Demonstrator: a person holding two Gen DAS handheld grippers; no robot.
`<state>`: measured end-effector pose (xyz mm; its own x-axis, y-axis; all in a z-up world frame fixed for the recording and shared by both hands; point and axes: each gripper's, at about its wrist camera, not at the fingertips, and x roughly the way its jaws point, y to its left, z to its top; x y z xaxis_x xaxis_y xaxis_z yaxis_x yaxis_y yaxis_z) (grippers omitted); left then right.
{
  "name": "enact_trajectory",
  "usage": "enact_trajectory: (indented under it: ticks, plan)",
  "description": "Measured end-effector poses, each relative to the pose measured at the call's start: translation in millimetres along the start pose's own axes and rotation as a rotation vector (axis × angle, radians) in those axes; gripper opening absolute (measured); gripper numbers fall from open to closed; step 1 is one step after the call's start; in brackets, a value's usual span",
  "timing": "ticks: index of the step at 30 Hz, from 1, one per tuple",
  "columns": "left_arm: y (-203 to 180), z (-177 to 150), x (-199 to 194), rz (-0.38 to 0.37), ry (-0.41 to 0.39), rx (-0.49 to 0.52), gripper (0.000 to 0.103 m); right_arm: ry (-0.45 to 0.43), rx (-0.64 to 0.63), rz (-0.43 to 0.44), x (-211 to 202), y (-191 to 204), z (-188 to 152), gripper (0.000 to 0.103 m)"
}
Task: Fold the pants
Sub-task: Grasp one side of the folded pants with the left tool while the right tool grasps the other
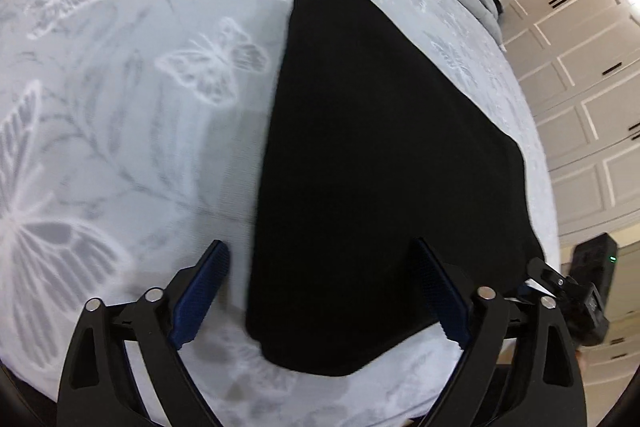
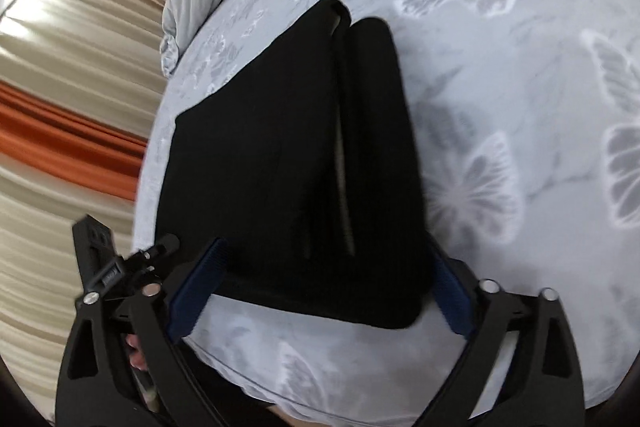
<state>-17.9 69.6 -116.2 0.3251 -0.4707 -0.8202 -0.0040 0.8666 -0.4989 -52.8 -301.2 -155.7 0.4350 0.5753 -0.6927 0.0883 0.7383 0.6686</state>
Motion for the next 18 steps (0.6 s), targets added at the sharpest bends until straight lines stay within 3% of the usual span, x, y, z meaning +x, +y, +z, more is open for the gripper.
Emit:
enact_trajectory:
  ticks: [2, 7, 14, 18]
  plan:
    - [-3.4, -0.8, 9.2, -0.091, 0.057, -0.026, 0.092, -0.006, 0.019, 0.006, 3.0, -0.6, 0.0, 0.098]
    - [-11.6, 2.3, 15.4, -0.069, 0.040, -0.059, 0.092, -0.032, 0.078, 0.044, 3.3, -5.5, 1.1, 0.098]
    - [-46.4, -10.0, 23.1, 0.123, -0.047, 0.051, 0.093, -0.063, 0.065, 0.038, 4.5, -3.0, -4.2, 0.098]
    - [-57.6, -15.7, 25.6, 0.172, -0.088, 0.078, 0.098, -0.082, 0.007, 0.014, 7.2, 3.3, -9.9, 0.098]
